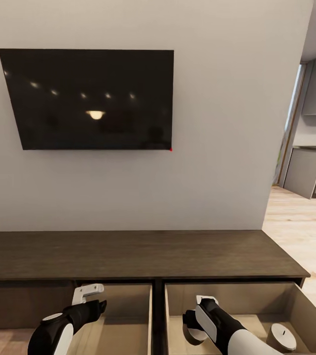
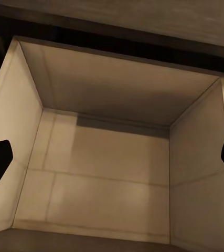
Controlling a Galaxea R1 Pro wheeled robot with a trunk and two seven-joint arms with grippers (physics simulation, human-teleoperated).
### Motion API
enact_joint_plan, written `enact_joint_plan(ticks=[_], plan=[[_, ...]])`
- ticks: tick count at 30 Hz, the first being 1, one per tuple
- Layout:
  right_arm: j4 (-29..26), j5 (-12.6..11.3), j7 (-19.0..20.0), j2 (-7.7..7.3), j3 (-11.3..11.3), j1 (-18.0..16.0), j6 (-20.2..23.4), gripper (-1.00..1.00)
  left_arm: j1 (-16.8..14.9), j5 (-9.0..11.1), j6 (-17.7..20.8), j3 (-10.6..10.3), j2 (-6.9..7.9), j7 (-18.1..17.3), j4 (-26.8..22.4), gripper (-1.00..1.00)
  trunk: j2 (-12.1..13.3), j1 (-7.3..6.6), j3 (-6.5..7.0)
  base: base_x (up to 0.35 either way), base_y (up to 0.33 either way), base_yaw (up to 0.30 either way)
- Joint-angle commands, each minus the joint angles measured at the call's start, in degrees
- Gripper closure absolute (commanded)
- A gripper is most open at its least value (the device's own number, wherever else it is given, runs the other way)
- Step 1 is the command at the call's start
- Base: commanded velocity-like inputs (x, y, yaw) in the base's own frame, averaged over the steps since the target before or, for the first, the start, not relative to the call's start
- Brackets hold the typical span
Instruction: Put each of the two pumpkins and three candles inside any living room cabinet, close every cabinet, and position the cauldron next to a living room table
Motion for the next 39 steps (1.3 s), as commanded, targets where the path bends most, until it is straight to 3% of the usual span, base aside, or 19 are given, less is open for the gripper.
enact_joint_plan(ticks=[1,9,16,19,32,39], plan=[[-0.1,-0.6,-0.5,-0.04,0.5,0.0,0.2,1.00,0.0,0.6,0.3,0.1,-0.04,0.5,-0.1,-1.00,0.0,-0.01,-0.07,0.005,0.000,0.000],[-0.1,-0.6,-0.5,-0.04,0.5,0.0,0.2,1.00,0.3,0.6,0.3,0.1,-0.04,0.5,-0.1,-1.00,0.0,-0.01,-0.07,0.001,0.000,0.000],[-0.1,-0.6,-0.5,-0.04,0.5,0.0,0.2,1.00,7.0,0.7,0.3,0.1,-0.10,0.4,-0.2,-1.00,0.0,-0.01,-0.07,0.000,0.000,0.000],[-0.1,-0.6,-0.5,-0.04,0.5,0.0,0.2,1.00,8.2,0.7,0.3,0.0,-0.12,0.4,-0.2,-1.00,0.0,-0.01,-0.07,0.000,0.000,0.000],[-0.1,-0.6,-0.5,-0.04,0.5,0.0,0.2,1.00,8.8,0.7,0.2,-0.2,-0.12,0.4,-0.2,-1.00,-4.8,2.62,-2.22,0.000,0.000,0.000],[-0.1,-0.6,-0.5,-0.02,0.5,0.0,0.2,1.00,8.8,0.7,0.2,-0.2,-0.17,0.3,-0.2,-1.00,-4.9,2.68,-2.44,0.000,0.000,0.000]])
